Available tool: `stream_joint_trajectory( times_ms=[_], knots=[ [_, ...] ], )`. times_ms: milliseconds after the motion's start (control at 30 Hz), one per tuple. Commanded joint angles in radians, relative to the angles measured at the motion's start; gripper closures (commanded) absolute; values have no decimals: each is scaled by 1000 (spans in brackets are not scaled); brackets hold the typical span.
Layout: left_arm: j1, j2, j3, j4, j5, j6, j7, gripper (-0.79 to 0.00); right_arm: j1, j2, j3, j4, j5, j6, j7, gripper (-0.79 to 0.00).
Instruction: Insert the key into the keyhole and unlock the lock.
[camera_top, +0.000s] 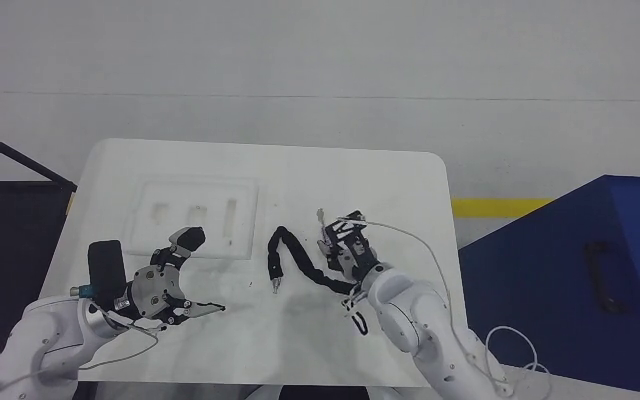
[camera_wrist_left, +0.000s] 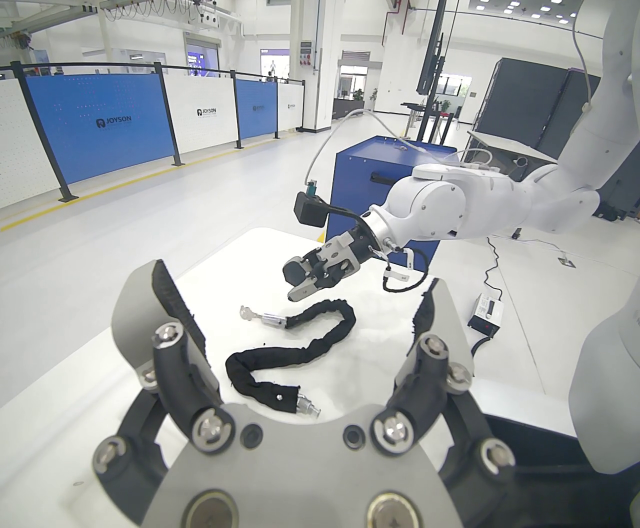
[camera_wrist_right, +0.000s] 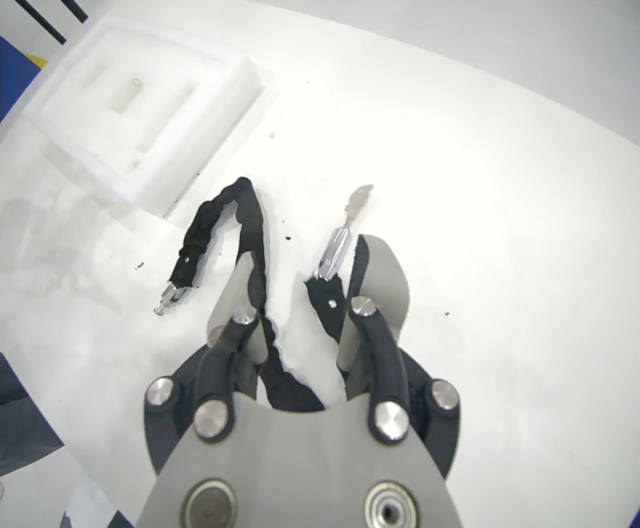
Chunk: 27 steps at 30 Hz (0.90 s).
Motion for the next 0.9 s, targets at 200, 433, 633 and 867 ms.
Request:
stream_joint_trajectory(
  times_ms=[200, 433, 633, 867],
  knots=[
    [0, 0, 0, 0, 0, 0, 0, -785, -167, 16, -3, -285, -426, 183, -117, -785],
    [0, 0, 0, 0, 0, 0, 0, -785, -301, 13, -64, -417, -730, 360, -148, -785],
    [0, 0, 0, 0, 0, 0, 0, -785, -301, 13, -64, -417, -729, 360, -148, -785],
    [0, 0, 0, 0, 0, 0, 0, -785, -301, 13, -64, -417, -729, 360, -148, -785]
  ],
)
